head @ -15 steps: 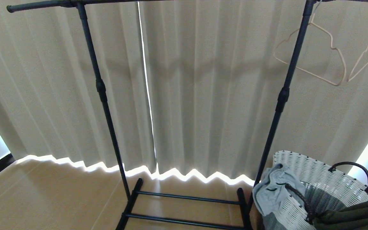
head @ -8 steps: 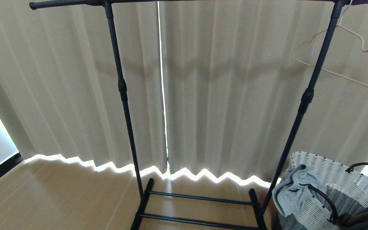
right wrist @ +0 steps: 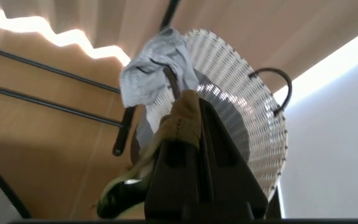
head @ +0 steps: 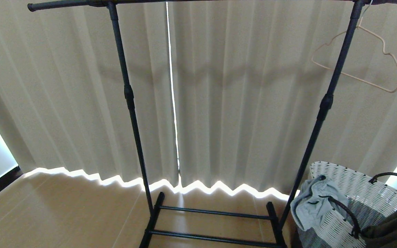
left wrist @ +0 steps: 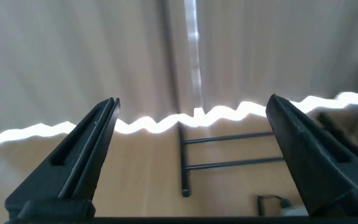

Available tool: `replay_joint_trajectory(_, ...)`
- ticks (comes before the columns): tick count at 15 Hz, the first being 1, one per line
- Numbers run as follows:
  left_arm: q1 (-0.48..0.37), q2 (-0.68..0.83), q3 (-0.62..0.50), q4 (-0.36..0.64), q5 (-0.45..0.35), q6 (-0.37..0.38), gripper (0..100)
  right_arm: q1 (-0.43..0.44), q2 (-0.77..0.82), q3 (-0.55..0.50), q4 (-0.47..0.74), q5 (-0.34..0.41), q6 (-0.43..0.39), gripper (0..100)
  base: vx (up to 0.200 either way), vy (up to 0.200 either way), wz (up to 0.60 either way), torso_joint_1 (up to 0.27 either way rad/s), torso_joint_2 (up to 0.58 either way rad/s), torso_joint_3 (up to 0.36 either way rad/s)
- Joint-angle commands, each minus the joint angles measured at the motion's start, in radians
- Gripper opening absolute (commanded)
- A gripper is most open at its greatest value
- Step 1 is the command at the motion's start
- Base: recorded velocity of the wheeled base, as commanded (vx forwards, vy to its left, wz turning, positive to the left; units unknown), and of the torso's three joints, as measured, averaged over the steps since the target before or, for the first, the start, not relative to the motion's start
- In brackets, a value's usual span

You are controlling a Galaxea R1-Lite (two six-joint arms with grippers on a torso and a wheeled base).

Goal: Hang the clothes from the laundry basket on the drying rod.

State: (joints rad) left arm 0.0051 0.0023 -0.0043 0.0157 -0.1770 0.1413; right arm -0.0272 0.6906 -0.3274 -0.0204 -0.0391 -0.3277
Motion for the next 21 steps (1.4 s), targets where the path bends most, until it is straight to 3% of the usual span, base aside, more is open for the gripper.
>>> replay_joint_trajectory(1, -0.001, 0.001, -0.002, 0.0, -0.016, 0.004, 100, 0.001, 0.015, -0.051, -0.001, 0.033, -0.001, 0, 0.0, 0.0, 0.0, 0.0, 0.0, 0.0)
replay_joint_trajectory(3, -0.004, 0.001, -0.022, 0.0, -0.065, 0.023, 100, 0.003, 0.03, -0.088, -0.001, 0.073, -0.001, 0, 0.0, 0.0, 0.0, 0.0, 0.0, 0.0)
replay_joint_trajectory(4, -0.005, 0.015, -0.097, 0.003, -0.171, 0.024, 100, 0.003, 0.04, -0.116, -0.001, 0.117, 0.001, 0, 0.0, 0.0, 0.0, 0.0, 0.0, 0.0)
replay_joint_trajectory(5, -0.004, 0.041, -0.135, 0.003, -0.222, 0.027, 100, 0.004, 0.043, -0.127, -0.001, 0.136, 0.001, 0, 0.0, 0.0, 0.0, 0.0, 0.0, 0.0)
replay_joint_trajectory(6, -0.002, 0.131, -0.215, 0.001, -0.295, 0.035, 100, 0.029, 0.059, -0.151, -0.003, 0.156, 0.012, 0, 0.0, 0.0, 0.0, 0.0, 0.0, 0.0)
replay_joint_trajectory(9, -0.011, 0.381, -0.359, -0.019, -0.414, 0.049, 100, 0.181, 0.096, -0.223, -0.004, 0.156, 0.121, 0, 0.0, 0.0, 0.0, 0.0, 0.0, 0.0)
replay_joint_trajectory(11, -0.05, 0.634, -0.419, -0.111, -0.461, 0.103, 100, 0.283, 0.141, -0.288, -0.003, 0.156, 0.231, 0, 0.0, 0.0, 0.0, 0.0, 0.0, 0.0)
replay_joint_trajectory(14, -0.162, 0.843, -0.442, -0.237, -0.452, 0.112, 100, 0.286, 0.179, -0.312, -0.015, 0.159, 0.239, 0, 0.0, 0.0, 0.0, 0.0, 0.0, 0.0)
replay_joint_trajectory(15, -0.267, 0.933, -0.471, -0.287, -0.41, 0.112, 100, 0.29, 0.191, -0.321, -0.015, 0.173, 0.251, 0, 0.0, 0.0, 0.0, 0.0, 0.0, 0.0)
replay_joint_trajectory(17, -0.593, 1.087, -0.591, -0.296, -0.174, 0.093, 100, 0.314, 0.191, -0.328, -0.016, 0.246, 0.308, 0, 0.0, 0.0, 0.0, 0.0, 0.0, 0.0)
replay_joint_trajectory(19, -0.803, 1.231, -0.663, -0.3, -0.016, 0.026, 100, 0.328, 0.204, -0.351, -0.016, 0.268, 0.318, 0, 0.0, 0.0, 0.0, 0.0, 0.0, 0.0)
replay_joint_trajectory(20, -0.832, 1.257, -0.674, -0.3, -0.004, 0.018, 100, 0.331, 0.21, -0.355, -0.016, 0.271, 0.318, 0, 0.0, 0.0, 0.0, 0.0, 0.0, 0.0)
replay_joint_trajectory(21, -0.925, 1.361, -0.711, -0.301, 0.008, -0.003, 100, 0.357, 0.221, -0.369, -0.018, 0.271, 0.32, 0, 0.0, 0.0, 0.0, 0.0, 0.0, 0.0)
